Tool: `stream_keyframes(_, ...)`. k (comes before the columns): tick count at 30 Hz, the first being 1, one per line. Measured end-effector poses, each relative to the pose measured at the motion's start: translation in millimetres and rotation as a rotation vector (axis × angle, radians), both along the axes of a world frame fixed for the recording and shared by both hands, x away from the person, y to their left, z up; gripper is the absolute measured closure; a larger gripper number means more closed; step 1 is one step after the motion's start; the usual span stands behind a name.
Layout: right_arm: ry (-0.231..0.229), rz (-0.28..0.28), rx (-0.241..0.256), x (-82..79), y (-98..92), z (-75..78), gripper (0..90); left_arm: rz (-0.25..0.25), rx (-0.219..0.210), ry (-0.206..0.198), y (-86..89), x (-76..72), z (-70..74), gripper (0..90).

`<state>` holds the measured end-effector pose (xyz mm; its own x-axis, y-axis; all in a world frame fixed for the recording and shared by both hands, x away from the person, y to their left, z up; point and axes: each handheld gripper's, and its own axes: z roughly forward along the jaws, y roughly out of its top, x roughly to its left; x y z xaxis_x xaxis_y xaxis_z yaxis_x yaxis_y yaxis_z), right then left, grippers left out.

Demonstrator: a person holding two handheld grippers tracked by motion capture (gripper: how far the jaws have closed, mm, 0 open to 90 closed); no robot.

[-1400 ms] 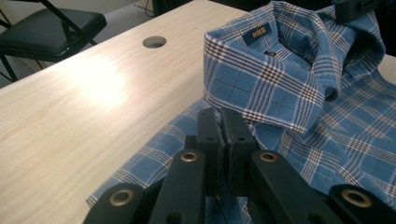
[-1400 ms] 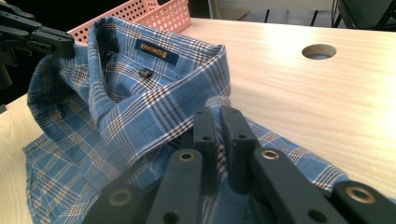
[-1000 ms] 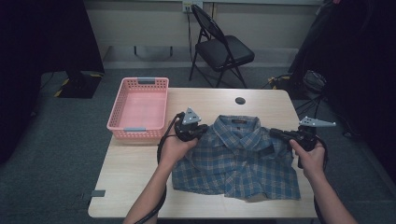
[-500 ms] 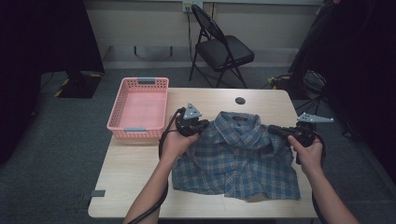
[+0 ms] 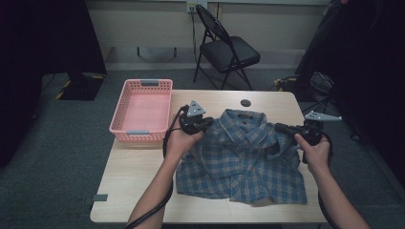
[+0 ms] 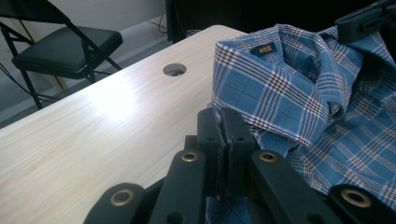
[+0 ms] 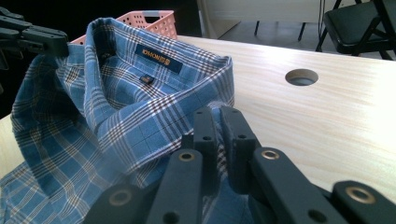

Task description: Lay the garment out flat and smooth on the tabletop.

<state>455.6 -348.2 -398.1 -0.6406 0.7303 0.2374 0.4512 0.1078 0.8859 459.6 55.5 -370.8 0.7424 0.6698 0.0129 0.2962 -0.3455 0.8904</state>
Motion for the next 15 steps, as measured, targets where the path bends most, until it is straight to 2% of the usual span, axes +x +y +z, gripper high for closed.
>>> stream_keyframes(7,-0.004,-0.010,0.015,6.4,-0.8,4.0,85.5,0.005,-0.013,0.000,-0.6,7.4,5.1,87.2)
stream_keyframes(15,-0.008,-0.012,0.010,14.1,0.0,10.0,85.6,0.014,-0.018,0.006,-2.3,17.2,11.8,87.2)
